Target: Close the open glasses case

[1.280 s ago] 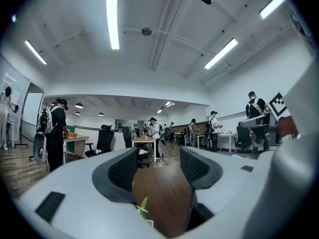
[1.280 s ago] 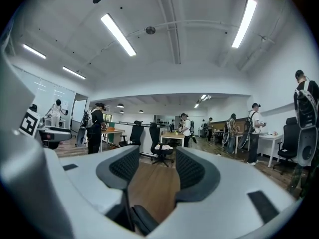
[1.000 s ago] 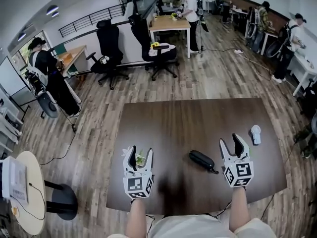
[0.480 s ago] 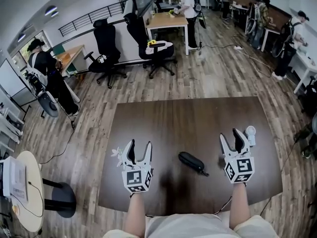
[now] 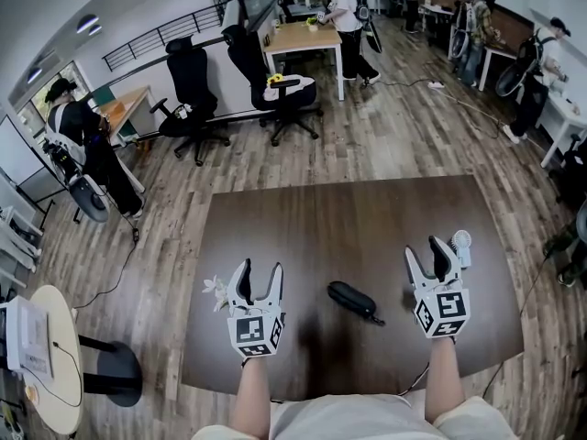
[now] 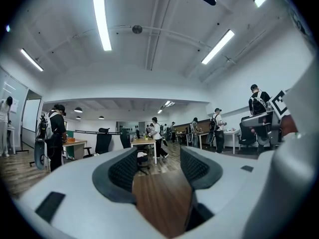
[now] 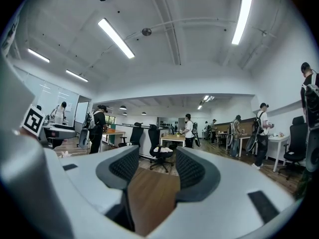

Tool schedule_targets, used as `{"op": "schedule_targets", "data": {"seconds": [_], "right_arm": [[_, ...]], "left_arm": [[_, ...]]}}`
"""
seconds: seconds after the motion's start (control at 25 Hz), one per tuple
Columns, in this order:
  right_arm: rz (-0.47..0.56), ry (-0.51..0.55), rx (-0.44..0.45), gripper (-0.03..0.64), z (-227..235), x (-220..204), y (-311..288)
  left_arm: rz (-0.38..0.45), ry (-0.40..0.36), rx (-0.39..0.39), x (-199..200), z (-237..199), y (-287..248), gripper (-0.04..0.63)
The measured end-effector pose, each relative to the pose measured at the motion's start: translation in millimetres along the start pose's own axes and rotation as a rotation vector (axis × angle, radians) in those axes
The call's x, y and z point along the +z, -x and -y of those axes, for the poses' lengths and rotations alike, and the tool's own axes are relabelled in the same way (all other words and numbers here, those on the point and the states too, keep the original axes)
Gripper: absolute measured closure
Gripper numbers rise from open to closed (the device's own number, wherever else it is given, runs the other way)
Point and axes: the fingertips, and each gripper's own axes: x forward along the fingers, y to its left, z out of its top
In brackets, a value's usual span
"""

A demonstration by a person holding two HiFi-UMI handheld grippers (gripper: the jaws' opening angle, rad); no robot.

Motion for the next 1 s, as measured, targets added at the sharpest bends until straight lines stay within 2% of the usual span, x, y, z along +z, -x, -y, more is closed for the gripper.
{"op": "schedule_targets", "data": {"seconds": [0.32, 0.6, 0.8, 1.0], "right_arm": [[-0.023, 0.027, 0.027, 0.382, -12, -5, -4], [-0.099, 0.038, 0.104, 0.379, -41, -32, -5], [-0.195, 0.07, 0.222, 0.376, -78, -68, -6], [-0.367, 0.188, 0.368, 0.358, -118, -125, -2]], "left_arm": [[-0.014, 0.006, -0.001, -6, 0, 2, 0.321], [-0.042, 0.014, -0.027, -21, 11, 12, 0.321], [-0.08, 0.02, -0.046, -41, 18, 18, 0.321], [-0.118, 0.033, -0.062, -57, 27, 25, 0.321]]}}
